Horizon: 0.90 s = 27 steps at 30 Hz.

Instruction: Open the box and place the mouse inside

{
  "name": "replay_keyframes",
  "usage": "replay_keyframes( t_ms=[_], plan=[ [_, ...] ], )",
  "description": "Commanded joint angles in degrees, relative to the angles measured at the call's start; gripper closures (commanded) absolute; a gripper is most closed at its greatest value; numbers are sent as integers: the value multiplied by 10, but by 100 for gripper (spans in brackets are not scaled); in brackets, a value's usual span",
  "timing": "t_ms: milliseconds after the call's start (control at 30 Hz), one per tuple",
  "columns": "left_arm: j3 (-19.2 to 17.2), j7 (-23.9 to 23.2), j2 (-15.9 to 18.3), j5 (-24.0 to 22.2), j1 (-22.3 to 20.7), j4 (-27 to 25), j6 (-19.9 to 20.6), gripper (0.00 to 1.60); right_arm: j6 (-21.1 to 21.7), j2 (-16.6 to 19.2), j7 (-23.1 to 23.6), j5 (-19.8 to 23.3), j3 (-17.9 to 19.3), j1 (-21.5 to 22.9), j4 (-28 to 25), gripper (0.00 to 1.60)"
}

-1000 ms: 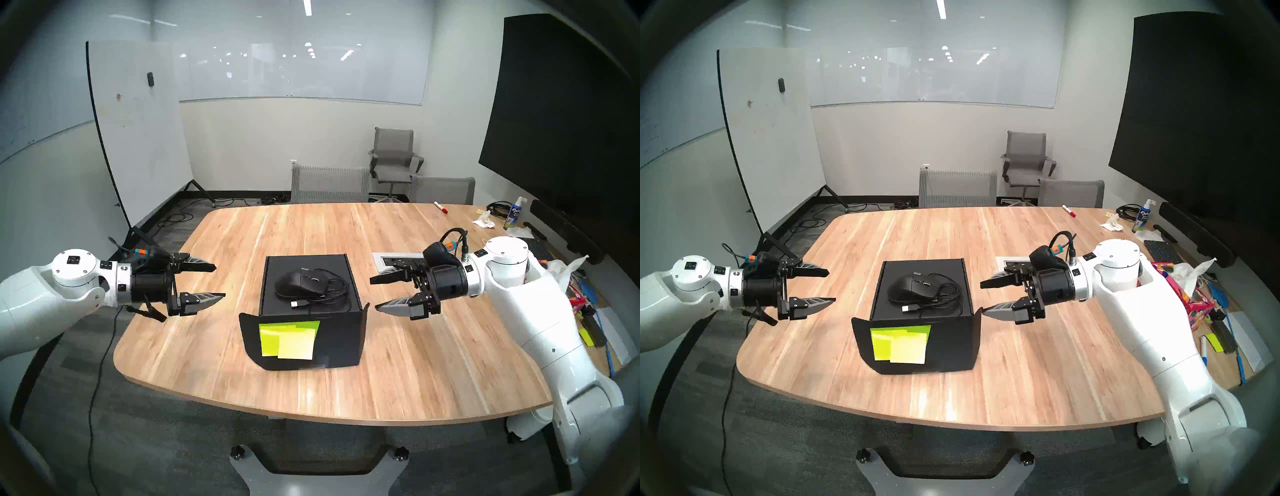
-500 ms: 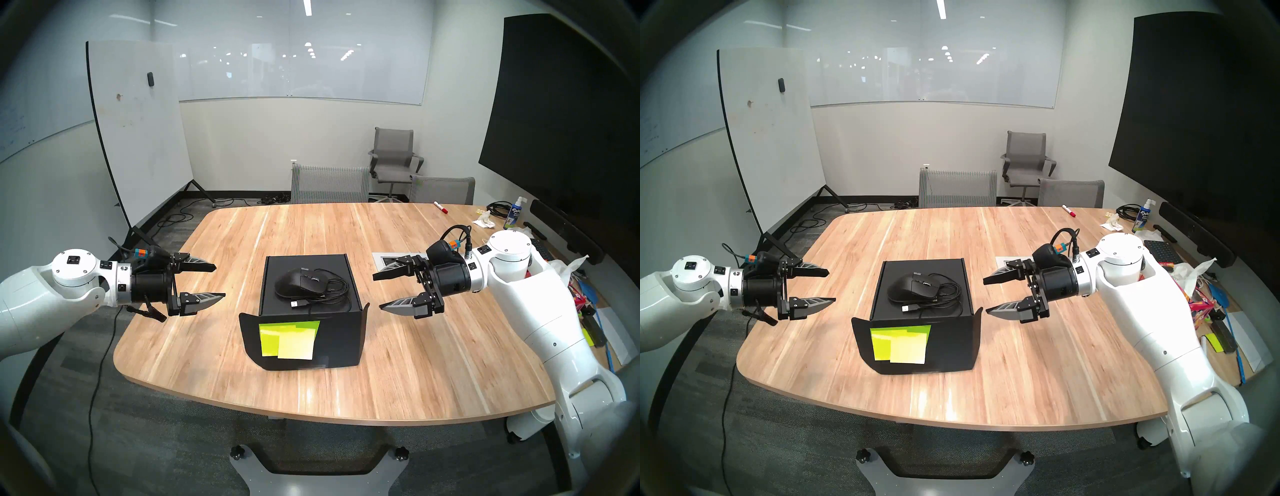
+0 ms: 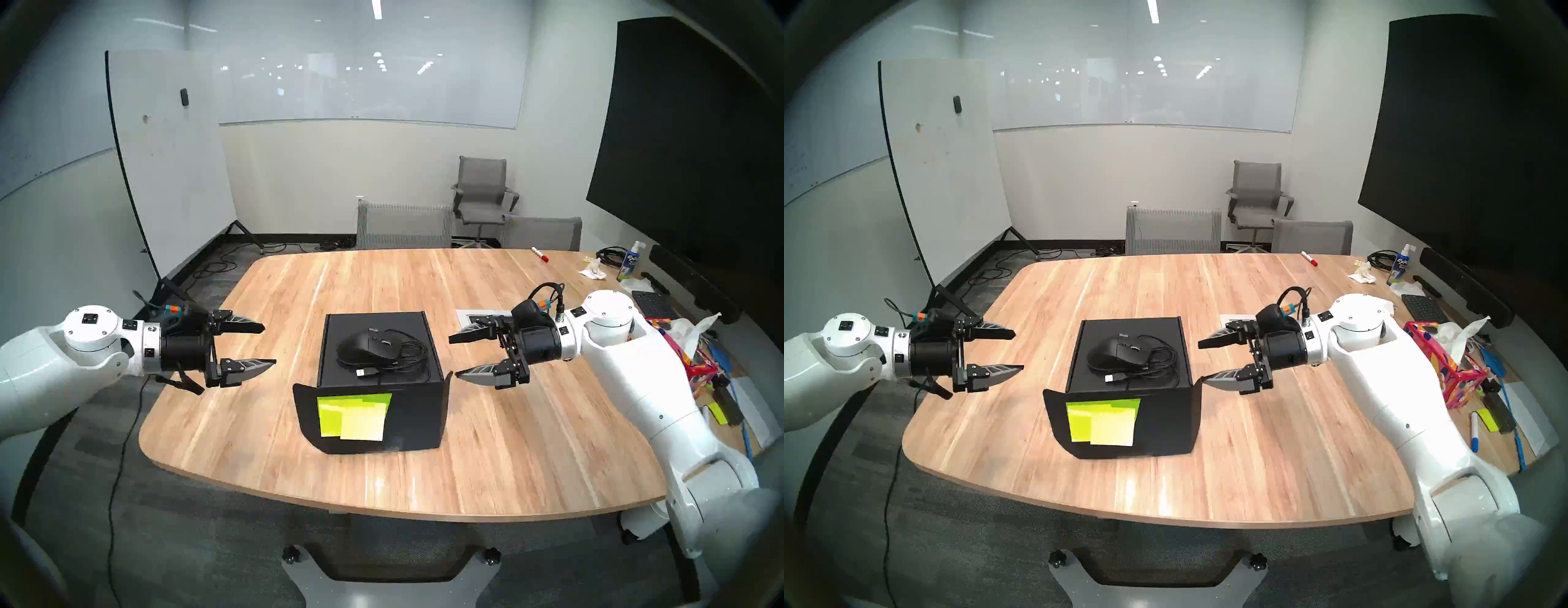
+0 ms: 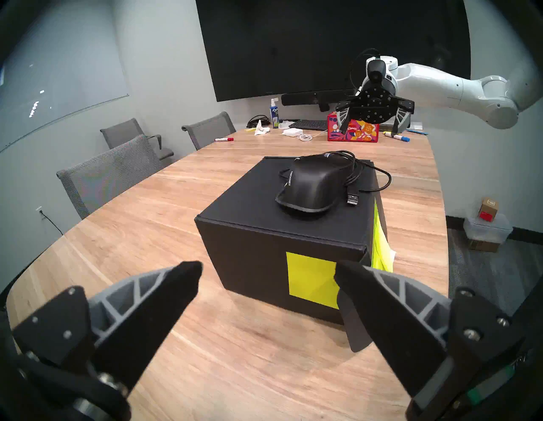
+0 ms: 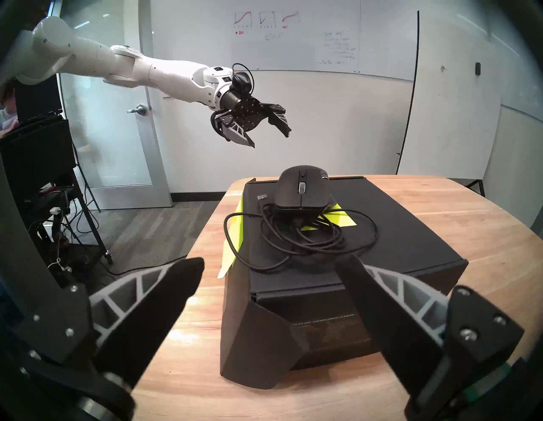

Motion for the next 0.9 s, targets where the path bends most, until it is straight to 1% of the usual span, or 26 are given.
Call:
replay_keyframes(
  t_ms=[0, 400, 500, 567, 867],
  plan=[
    [-7, -1, 1, -3, -7, 0, -4, 0, -17, -17, -1, 6, -9, 44, 16, 0],
    [-6, -1, 2, -3, -8, 0, -4, 0, -45, -33, -1, 18, -44, 86, 63, 0],
    [-6, -1, 2, -3, -8, 0, -4, 0, -50, -35, -1, 23, -47, 89, 69, 0],
    [-5, -1, 2, -4, -8, 0, -4, 0, -56, -38, -1, 34, -49, 91, 75, 0],
    [-5, -1, 2, -4, -9, 0, -4, 0, -64, -33, -1, 49, -64, 99, 83, 0]
  ],
)
